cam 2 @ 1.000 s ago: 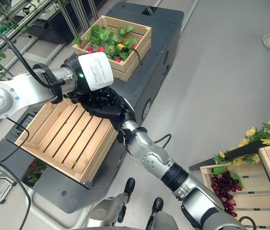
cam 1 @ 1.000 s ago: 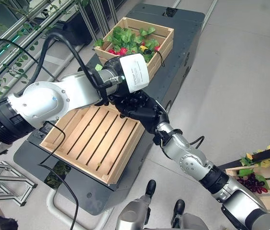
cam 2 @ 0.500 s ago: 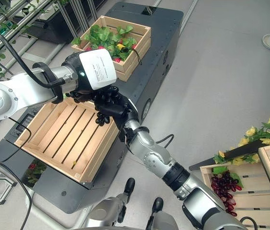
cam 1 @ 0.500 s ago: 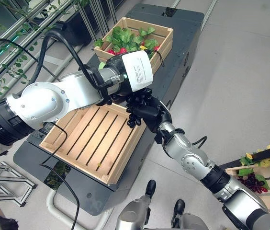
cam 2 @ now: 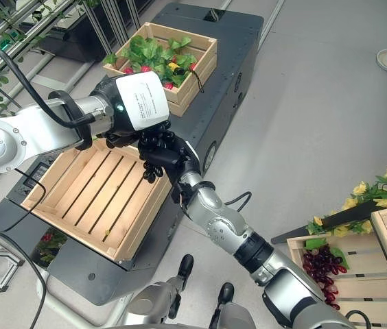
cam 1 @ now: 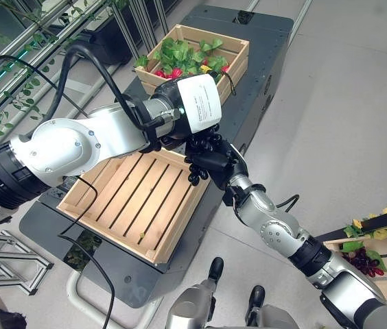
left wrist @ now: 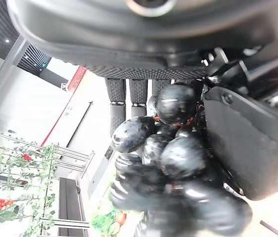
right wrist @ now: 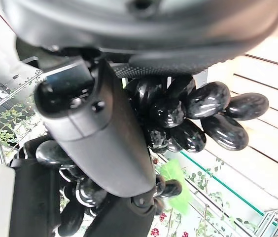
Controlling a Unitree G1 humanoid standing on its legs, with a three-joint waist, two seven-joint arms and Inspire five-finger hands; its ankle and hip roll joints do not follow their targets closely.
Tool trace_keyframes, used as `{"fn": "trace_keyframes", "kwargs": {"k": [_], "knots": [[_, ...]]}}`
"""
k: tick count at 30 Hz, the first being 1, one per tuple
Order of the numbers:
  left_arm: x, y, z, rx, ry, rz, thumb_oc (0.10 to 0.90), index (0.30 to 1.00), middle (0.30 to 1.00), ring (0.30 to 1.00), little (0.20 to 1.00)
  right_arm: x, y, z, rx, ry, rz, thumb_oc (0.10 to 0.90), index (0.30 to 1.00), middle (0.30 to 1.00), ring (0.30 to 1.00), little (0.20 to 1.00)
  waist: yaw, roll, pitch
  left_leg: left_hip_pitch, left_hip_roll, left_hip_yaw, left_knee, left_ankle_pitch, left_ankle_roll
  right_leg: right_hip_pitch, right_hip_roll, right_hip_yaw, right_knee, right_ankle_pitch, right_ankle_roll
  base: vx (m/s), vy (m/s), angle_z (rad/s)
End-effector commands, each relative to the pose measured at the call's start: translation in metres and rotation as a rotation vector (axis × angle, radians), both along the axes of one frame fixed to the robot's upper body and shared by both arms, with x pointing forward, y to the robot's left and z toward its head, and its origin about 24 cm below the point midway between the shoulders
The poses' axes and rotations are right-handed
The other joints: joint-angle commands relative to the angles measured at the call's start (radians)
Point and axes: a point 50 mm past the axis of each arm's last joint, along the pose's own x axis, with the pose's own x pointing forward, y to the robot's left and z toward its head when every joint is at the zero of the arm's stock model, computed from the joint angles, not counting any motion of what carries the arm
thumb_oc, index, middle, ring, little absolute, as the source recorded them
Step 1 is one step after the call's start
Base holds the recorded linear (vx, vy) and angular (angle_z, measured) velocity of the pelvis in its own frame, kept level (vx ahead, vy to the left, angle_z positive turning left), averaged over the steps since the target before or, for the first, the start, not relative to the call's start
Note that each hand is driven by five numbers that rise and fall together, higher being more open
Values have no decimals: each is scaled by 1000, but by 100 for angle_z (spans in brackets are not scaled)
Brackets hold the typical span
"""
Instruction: Pick up the fruits from the basket on one side to the basket on the other side
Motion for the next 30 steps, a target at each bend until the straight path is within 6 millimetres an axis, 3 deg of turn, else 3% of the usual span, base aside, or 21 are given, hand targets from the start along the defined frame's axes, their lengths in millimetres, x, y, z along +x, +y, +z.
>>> {"fn": "trace_keyframes", "kwargs": {"k": [1,12,23,30], "knots": [[29,37,-10,-143,-35,223,800,900,900,900,900,-15,10,20,142,-137,-1,400,300,300,300,300,1,-70,-278,85,-51,68,-5,-157,25,6,-21,26,-64,53,13,0,0,0],[30,63,4,-227,-87,308,800,900,900,900,900,-13,-4,21,96,-174,-53,400,300,300,300,300,4,-66,-276,87,-51,69,-3,-160,27,7,-22,28,-62,52,14,0,0,0],[33,114,22,-363,-147,418,800,900,900,900,900,-8,-30,17,22,-213,-170,400,300,300,300,300,0,-63,-275,86,-47,81,-2,-162,27,4,-23,31,-61,51,16,3,6,0],[36,117,20,-403,-129,402,800,900,900,900,900,-6,-42,8,-31,-206,-242,400,300,300,300,300,-17,-62,-279,93,-43,99,-5,-167,30,2,-21,41,-62,53,19,13,20,-1]]}}
